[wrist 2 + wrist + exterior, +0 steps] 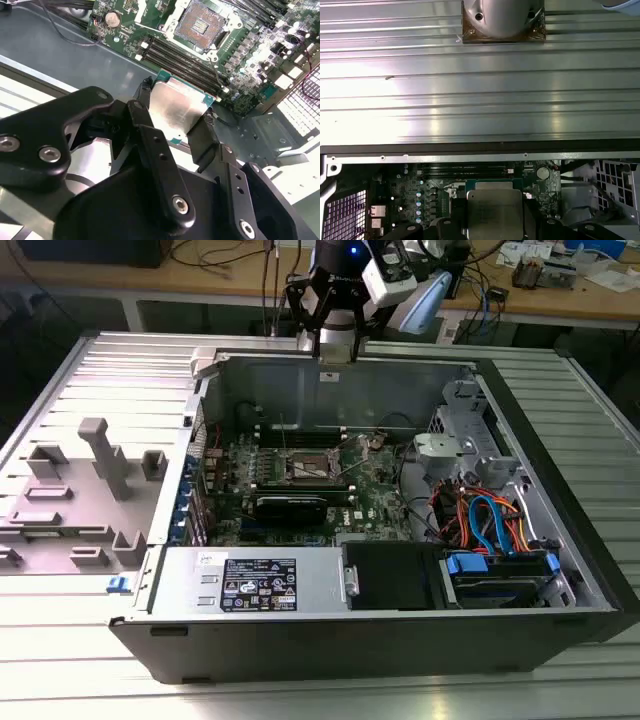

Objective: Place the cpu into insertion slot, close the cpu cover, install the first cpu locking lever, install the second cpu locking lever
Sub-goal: 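Place the cpu into insertion slot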

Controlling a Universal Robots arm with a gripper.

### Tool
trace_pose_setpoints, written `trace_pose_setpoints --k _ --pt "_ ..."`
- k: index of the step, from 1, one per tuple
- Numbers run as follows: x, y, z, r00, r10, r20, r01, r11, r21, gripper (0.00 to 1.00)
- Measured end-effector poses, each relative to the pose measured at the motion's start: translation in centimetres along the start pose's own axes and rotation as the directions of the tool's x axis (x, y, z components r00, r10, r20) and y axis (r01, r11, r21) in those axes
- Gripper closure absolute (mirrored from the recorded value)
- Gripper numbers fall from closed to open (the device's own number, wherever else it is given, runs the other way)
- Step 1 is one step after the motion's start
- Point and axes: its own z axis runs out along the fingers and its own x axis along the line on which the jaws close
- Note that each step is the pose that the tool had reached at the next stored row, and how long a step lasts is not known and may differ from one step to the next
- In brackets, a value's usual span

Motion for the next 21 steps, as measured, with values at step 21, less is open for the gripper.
trace_pose_setpoints --k 21 --pt "-0.03 -1.26 -0.11 1.0 0.0 -0.0001 0.0 1.0 0.0 0.46"
